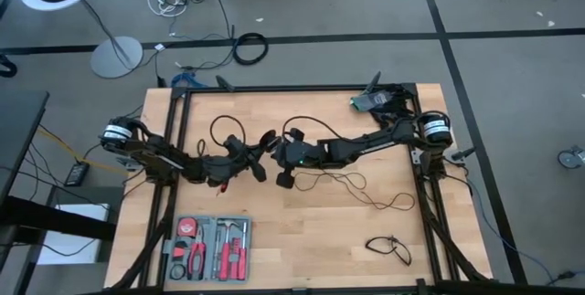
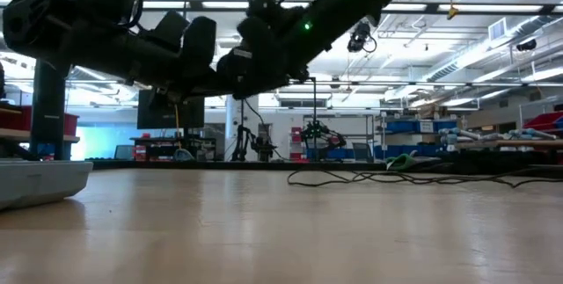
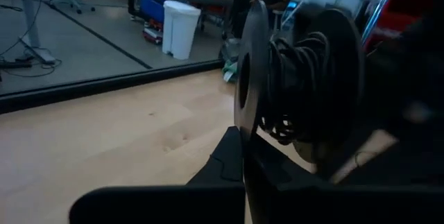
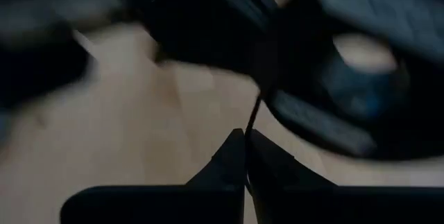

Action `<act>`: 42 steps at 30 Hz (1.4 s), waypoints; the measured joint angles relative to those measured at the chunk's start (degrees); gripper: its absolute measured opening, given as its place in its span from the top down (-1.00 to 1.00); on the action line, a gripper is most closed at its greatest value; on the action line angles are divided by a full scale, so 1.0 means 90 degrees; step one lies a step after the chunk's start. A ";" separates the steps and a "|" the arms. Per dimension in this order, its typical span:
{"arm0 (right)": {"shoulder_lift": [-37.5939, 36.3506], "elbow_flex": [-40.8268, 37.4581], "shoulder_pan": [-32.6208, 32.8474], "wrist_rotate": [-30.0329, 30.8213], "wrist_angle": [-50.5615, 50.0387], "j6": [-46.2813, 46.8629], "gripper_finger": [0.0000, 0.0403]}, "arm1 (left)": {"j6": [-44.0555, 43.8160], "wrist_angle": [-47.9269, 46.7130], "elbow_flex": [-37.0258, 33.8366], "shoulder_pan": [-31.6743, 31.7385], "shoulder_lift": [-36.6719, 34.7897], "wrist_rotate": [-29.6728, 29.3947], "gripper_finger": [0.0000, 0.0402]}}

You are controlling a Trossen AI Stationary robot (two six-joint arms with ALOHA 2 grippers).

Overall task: Coil cords
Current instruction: Coil the black wire onto the spool

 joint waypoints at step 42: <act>-0.3564 -0.4795 0.0918 0.1966 0.1085 0.2859 0.62 | -0.1179 0.0983 -0.0852 -0.0037 0.0227 0.0400 1.00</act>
